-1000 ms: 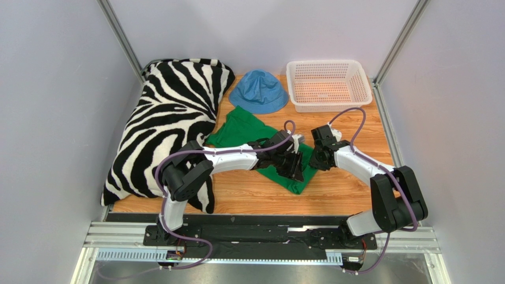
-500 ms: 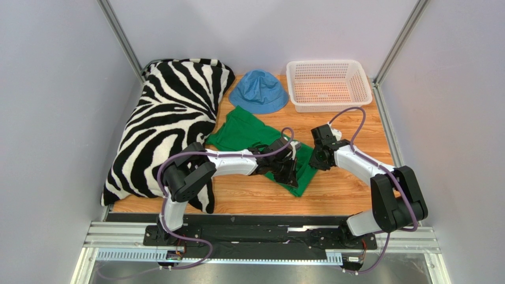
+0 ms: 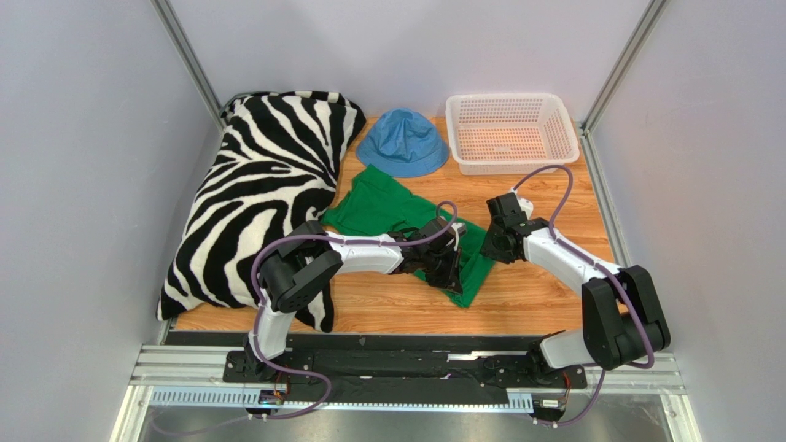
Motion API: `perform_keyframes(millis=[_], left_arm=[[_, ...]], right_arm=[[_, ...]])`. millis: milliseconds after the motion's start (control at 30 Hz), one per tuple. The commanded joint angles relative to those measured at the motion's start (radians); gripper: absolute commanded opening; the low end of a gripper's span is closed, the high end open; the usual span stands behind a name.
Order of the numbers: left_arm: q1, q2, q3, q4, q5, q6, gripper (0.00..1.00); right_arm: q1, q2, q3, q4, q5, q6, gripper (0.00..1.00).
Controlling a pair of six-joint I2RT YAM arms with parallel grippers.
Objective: Roll the t-shirts
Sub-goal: Roll the arm.
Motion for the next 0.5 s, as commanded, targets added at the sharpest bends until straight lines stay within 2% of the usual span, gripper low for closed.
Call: perform_keyframes(millis=[0,133,467], left_arm=[[-0.004,0.010,-0.003,-0.001,-0.021,0.005,0.00],[-0.004,-0.011,0.006,-0.015,-0.028,0.048,0.00],[-0.004,-0.137,0.034,-0.044,-0.050,0.158,0.23]], right_arm=[[0.004,0.034,0.000,0.035,-0.004,-0.018,0.31],[0.006,0.082,0.023,0.008,0.002,-0.021,0.31],[0.006,0.100,0.036,-0.012,0.008,-0.021,0.31]])
